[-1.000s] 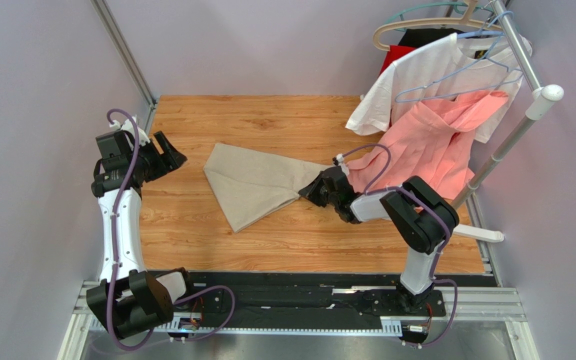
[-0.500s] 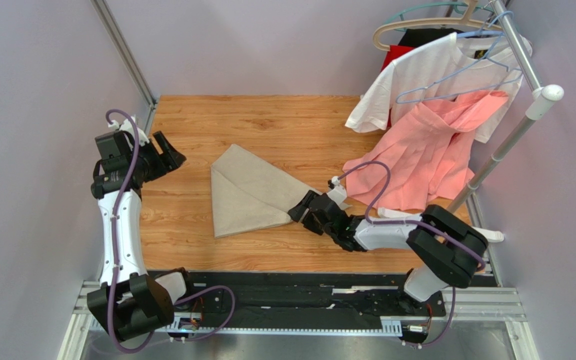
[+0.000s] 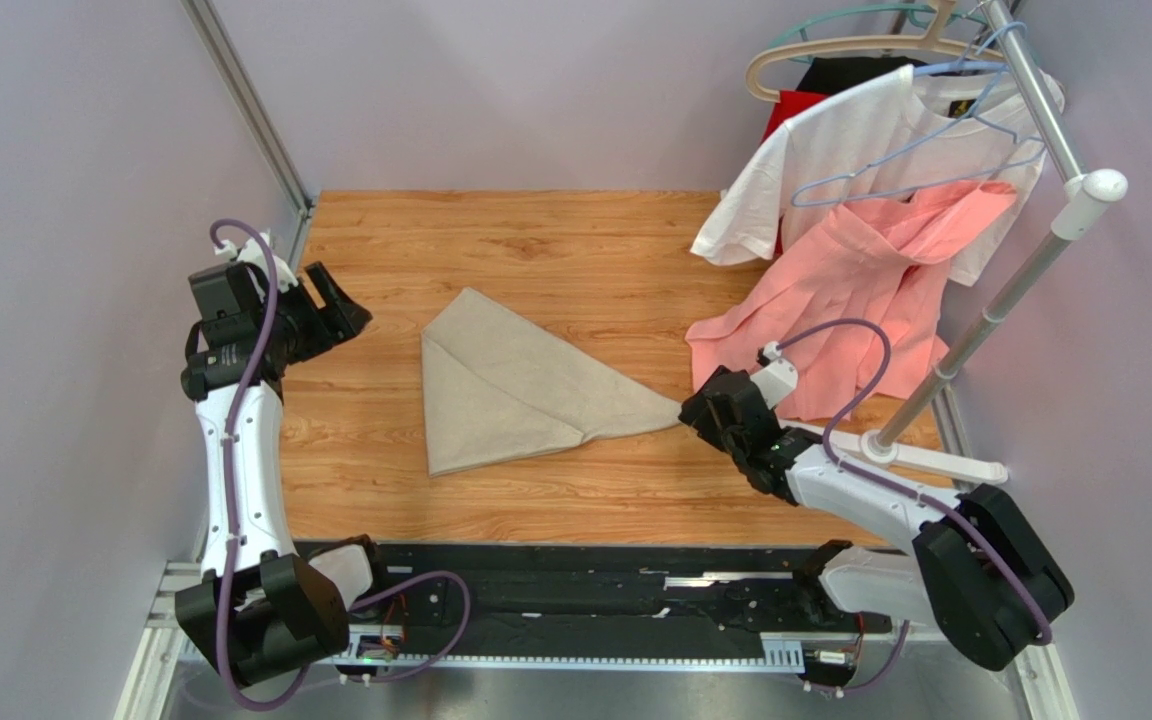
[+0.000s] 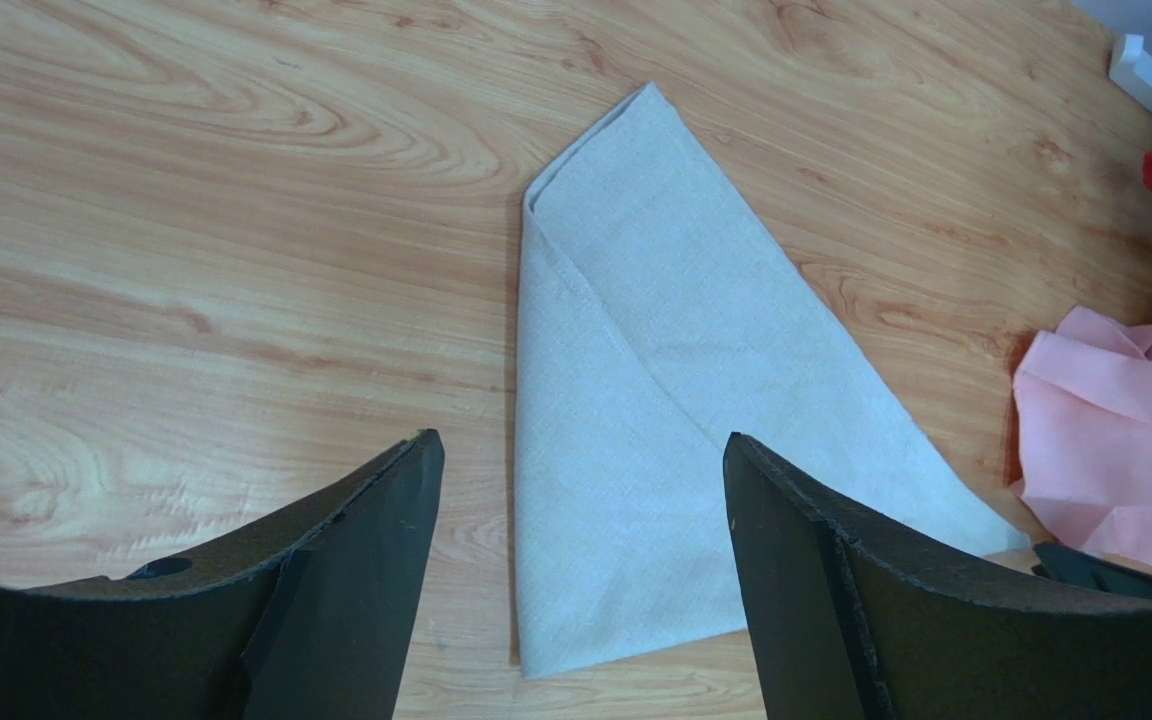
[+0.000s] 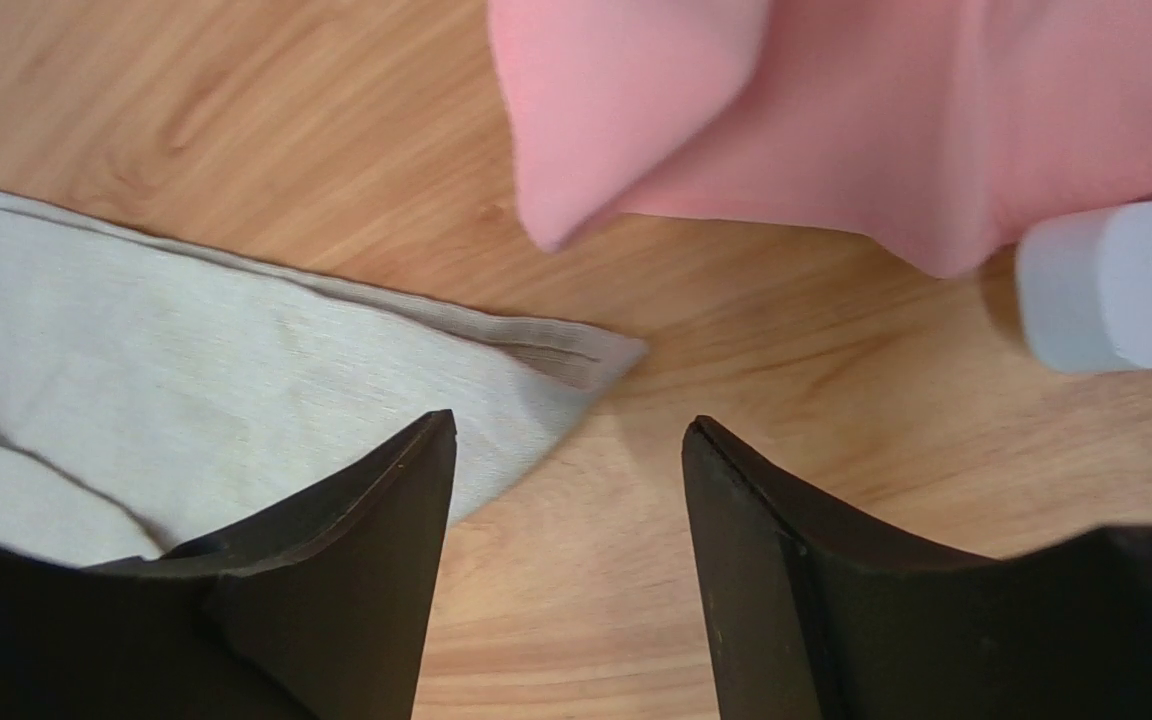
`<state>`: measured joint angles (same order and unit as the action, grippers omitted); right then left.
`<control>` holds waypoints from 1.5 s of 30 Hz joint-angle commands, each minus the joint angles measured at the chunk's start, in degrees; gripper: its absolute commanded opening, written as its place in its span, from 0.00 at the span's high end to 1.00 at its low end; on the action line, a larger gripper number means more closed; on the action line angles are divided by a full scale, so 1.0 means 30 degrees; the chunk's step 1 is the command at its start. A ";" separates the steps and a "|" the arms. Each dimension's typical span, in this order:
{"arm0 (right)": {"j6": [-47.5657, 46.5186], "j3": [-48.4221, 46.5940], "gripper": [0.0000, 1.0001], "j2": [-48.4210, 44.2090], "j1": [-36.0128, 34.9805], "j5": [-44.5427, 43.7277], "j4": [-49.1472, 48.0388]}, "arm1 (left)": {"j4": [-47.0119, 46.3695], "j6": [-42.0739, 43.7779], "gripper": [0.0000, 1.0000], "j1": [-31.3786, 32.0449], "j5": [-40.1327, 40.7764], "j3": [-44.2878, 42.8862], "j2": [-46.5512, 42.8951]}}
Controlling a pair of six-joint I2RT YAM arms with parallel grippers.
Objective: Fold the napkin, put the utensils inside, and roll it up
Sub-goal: Fold the napkin
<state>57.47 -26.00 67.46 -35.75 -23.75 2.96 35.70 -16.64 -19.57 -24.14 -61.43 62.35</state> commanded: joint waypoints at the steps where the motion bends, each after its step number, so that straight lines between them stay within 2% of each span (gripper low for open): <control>1: -0.1052 0.0170 0.41 0.0685 0.0636 0.0825 -0.0488 | -0.0416 -0.0136 0.22 0.0050 -0.0332 -0.0002 -0.0392; 13: -0.0349 0.0669 0.43 0.3439 0.1339 0.1295 -0.3711 | -0.0446 -0.0136 0.22 0.0079 -0.0449 0.0027 -0.0245; 17: -0.0261 0.0493 0.49 0.3909 0.1398 0.1236 -0.3392 | -0.0446 -0.0136 0.22 0.0079 -0.0508 0.0027 -0.0245; 25: -0.0026 0.1078 0.65 0.3499 0.1398 0.0680 -0.3068 | -0.0446 -0.0136 0.22 0.0079 -0.0508 0.0027 -0.0304; 28: -0.0260 0.0845 0.84 0.3499 0.1398 0.0475 -0.3038 | -0.0446 -0.0136 0.22 0.0050 -0.0595 0.0056 -0.0274; 29: -0.0290 0.0728 0.94 0.3470 0.1398 0.0445 -0.2864 | -0.0475 -0.0165 0.22 0.0050 -0.0596 0.0056 -0.0274; 31: -0.0582 0.0289 0.99 0.3383 0.1398 0.0329 -0.2484 | -0.0475 -0.0165 0.22 0.0079 -0.0683 0.0056 -0.0274; 45: -0.2575 -0.1060 1.00 0.0837 0.3213 -0.0287 -0.0490 | -0.0622 -0.0253 0.22 0.0079 -0.1123 0.0115 -0.0304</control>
<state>52.77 -27.11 73.52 -28.18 -21.56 -0.73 35.35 -16.67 -19.57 -26.11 -61.41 62.35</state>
